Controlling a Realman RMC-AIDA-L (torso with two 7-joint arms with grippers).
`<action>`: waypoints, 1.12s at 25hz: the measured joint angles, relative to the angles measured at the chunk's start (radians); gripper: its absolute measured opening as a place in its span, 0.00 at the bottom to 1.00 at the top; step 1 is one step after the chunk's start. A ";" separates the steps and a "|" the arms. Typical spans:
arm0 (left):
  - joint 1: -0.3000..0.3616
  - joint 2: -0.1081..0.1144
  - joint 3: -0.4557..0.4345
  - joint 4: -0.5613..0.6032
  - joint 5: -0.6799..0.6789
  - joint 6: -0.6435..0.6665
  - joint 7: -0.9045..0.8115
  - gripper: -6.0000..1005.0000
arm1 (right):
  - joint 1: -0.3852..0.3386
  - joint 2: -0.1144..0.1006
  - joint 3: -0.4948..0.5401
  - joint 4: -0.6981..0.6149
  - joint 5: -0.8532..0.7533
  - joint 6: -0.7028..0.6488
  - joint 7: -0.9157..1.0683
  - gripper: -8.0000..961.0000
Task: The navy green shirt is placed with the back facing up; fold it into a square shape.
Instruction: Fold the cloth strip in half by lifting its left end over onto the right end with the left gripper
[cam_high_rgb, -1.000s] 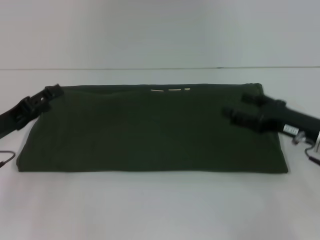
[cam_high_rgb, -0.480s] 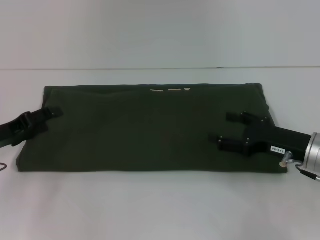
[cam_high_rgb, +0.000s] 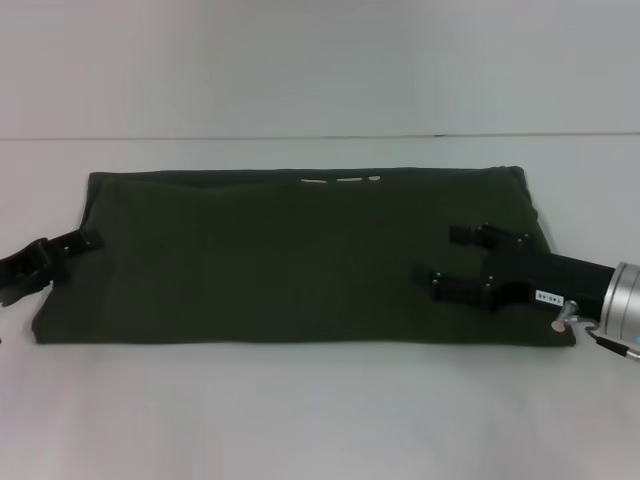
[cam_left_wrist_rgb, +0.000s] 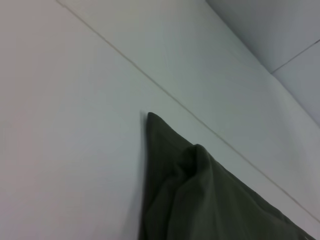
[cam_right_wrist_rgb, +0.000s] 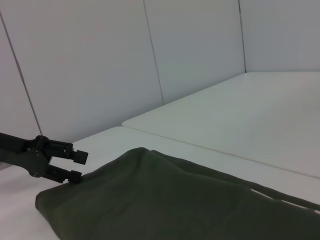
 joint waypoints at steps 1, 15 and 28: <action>0.001 0.001 -0.003 0.003 0.004 0.002 -0.005 0.84 | 0.001 0.000 -0.002 0.000 0.000 0.000 0.000 0.98; 0.051 0.051 -0.247 0.148 0.270 0.478 -0.238 0.84 | 0.002 -0.007 -0.049 -0.010 -0.001 0.009 -0.017 0.99; 0.055 0.046 -0.258 0.115 0.315 0.384 -0.320 0.84 | 0.002 -0.002 -0.052 -0.011 -0.011 0.007 -0.032 0.99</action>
